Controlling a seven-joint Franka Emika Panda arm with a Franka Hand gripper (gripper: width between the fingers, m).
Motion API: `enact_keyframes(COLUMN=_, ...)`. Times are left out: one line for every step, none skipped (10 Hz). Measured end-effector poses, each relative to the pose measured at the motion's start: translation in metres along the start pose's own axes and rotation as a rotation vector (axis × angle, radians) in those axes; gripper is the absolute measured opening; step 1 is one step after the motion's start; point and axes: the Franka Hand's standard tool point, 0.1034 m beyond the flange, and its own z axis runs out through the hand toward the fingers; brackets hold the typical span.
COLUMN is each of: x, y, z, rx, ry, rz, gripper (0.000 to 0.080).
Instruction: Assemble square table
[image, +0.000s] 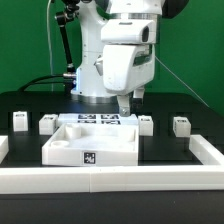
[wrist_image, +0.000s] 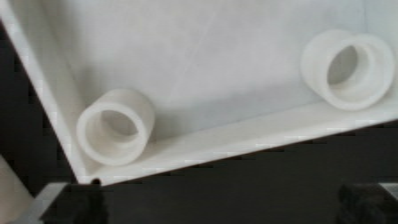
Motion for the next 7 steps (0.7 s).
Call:
enact_keyframes(x=0.000, y=0.000, z=0.000, rx=0.000, ry=-0.001, rz=-0.042, gripper=0.0650)
enact_keyframes(x=-0.002, y=0.001, z=0.001, rx=-0.006, ry=-0.001, rz=-0.142, gripper=0.0650)
enact_keyframes(x=-0.008, y=-0.003, z=0.005, rx=-0.017, ry=0.003, rz=-0.242, gripper=0.0650)
enact_keyframes(x=-0.015, y=-0.007, z=0.009, rx=-0.025, ry=0.006, rz=-0.301, gripper=0.0650)
enact_keyframes(x=-0.020, y=-0.005, z=0.009, rx=-0.023, ry=0.004, rz=-0.303, gripper=0.0650)
enact_keyframes(x=-0.018, y=-0.005, z=0.009, rx=-0.023, ry=0.005, rz=-0.294, gripper=0.0650)
enact_keyframes(x=-0.018, y=-0.006, z=0.009, rx=-0.023, ry=0.005, rz=-0.294, gripper=0.0650)
